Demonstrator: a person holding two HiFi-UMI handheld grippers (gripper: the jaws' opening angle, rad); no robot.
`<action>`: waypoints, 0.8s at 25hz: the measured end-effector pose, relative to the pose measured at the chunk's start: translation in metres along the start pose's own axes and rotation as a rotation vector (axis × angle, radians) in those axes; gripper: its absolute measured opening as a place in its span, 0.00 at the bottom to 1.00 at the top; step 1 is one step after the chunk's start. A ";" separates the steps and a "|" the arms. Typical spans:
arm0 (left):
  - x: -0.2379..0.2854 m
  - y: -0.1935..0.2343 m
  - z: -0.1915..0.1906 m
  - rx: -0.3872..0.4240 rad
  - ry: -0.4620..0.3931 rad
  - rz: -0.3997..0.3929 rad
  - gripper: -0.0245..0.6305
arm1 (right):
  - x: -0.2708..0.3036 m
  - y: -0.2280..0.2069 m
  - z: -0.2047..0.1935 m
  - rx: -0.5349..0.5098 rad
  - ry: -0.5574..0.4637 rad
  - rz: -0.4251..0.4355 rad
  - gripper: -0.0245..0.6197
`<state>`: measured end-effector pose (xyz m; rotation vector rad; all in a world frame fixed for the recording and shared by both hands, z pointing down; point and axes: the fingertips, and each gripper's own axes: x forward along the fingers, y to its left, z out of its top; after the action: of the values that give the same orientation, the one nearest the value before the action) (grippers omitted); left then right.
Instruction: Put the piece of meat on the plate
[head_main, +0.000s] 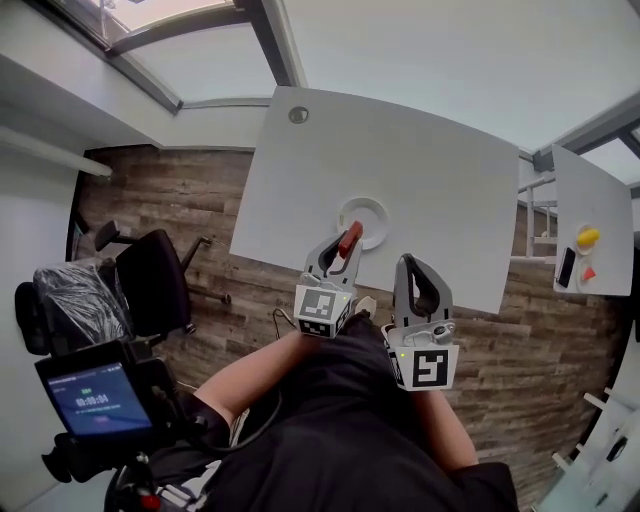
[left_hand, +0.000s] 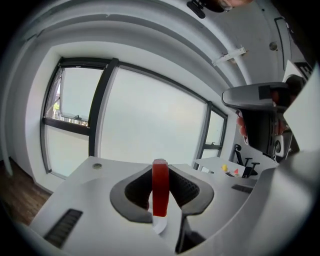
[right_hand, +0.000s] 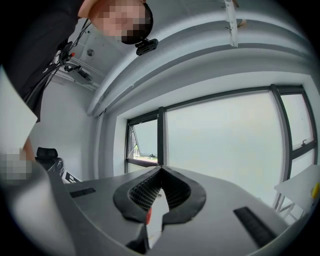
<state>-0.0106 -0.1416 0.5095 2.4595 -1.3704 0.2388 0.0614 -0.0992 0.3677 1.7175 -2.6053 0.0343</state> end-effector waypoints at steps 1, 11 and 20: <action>0.001 0.001 -0.003 0.002 0.009 0.000 0.18 | -0.001 0.000 0.000 0.000 0.000 -0.004 0.04; 0.041 0.016 -0.066 0.079 0.177 0.048 0.18 | -0.003 -0.021 -0.011 -0.007 0.011 -0.009 0.04; 0.058 0.015 -0.118 0.109 0.280 0.004 0.18 | -0.014 -0.035 -0.002 -0.023 0.012 -0.061 0.04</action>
<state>0.0083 -0.1543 0.6399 2.3956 -1.2718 0.6475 0.0989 -0.1004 0.3694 1.7823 -2.5329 0.0143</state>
